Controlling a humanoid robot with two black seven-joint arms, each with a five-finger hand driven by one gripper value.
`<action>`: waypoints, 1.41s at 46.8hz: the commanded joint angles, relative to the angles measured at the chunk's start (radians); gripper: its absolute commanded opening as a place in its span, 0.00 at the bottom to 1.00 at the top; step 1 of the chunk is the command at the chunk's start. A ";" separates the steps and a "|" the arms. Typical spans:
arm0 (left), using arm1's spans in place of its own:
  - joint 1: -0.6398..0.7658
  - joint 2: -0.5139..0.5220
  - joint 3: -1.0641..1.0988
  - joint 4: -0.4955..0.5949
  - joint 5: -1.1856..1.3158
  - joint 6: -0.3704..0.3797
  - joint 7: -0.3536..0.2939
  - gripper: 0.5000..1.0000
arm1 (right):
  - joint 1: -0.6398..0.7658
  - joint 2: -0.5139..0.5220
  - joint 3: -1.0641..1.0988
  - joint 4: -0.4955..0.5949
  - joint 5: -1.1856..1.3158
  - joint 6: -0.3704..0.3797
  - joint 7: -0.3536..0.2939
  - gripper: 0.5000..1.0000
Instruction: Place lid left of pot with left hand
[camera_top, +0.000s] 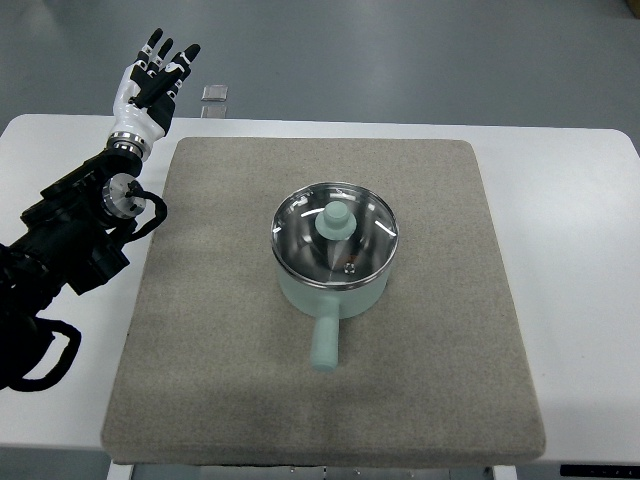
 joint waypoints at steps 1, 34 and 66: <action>0.000 0.000 0.000 0.000 0.000 0.000 -0.004 0.98 | 0.000 0.000 0.000 0.000 0.000 0.000 0.000 0.84; 0.000 0.000 0.002 -0.001 0.003 0.003 -0.032 0.99 | 0.000 0.000 0.000 0.001 0.000 0.000 0.000 0.85; -0.047 0.033 0.238 -0.028 0.035 0.001 -0.020 0.99 | 0.000 0.000 0.000 0.000 0.000 0.000 0.000 0.85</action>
